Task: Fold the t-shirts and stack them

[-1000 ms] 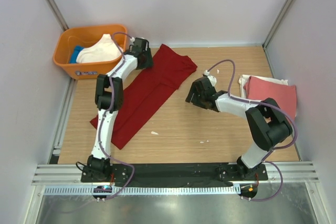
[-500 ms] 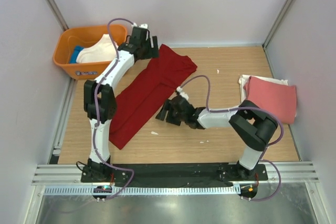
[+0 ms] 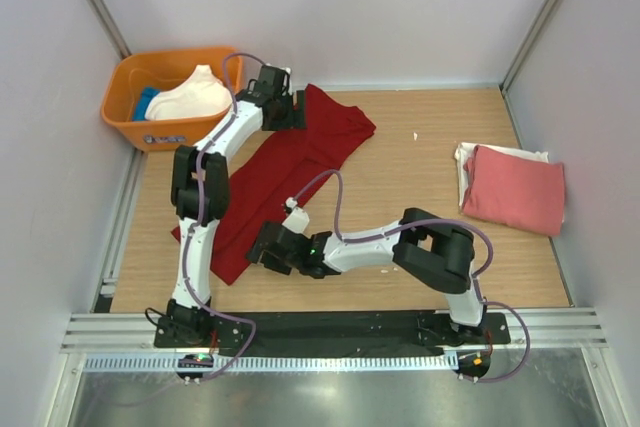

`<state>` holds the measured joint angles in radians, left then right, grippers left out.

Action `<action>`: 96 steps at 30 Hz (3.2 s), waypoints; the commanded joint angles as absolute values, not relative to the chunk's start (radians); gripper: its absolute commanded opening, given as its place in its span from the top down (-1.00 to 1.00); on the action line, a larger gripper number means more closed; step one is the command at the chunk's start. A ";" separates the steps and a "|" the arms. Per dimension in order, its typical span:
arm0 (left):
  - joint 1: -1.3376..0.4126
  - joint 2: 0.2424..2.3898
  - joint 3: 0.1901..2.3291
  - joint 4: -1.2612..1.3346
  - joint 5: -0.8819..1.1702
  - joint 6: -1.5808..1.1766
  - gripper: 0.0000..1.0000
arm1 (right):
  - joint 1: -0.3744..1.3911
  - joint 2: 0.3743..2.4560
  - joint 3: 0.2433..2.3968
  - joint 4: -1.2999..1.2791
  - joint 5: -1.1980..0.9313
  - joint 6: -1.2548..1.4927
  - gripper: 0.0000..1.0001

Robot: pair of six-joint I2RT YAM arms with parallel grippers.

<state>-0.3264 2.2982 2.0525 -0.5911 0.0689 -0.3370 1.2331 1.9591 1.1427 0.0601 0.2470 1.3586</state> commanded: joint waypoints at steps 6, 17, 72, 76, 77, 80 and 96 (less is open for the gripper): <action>-0.316 2.120 1.941 -0.615 0.143 -0.233 -0.55 | 1.236 2.059 1.255 0.006 0.327 1.431 -0.01; -0.302 1.933 1.818 -0.666 0.198 -0.255 -0.53 | 1.197 2.131 1.310 -0.105 0.330 1.347 0.28; -0.313 2.615 2.334 -0.433 -0.106 -0.624 0.99 | 1.023 1.184 0.479 -0.523 0.362 1.111 0.83; -0.299 2.686 2.440 -0.366 -0.114 -0.661 0.72 | 0.974 1.196 0.492 -0.449 0.318 1.033 0.64; -0.293 2.684 2.436 -0.347 -0.088 -0.664 0.40 | 0.970 1.195 0.503 -0.448 0.316 1.010 0.40; -0.296 2.589 2.358 -0.324 -0.038 -0.634 -0.28 | 0.969 1.181 0.548 -0.462 0.325 0.976 0.14; -0.589 1.456 0.938 -0.261 -0.080 -0.618 -0.57 | 0.982 0.884 0.436 -0.537 0.173 0.965 0.04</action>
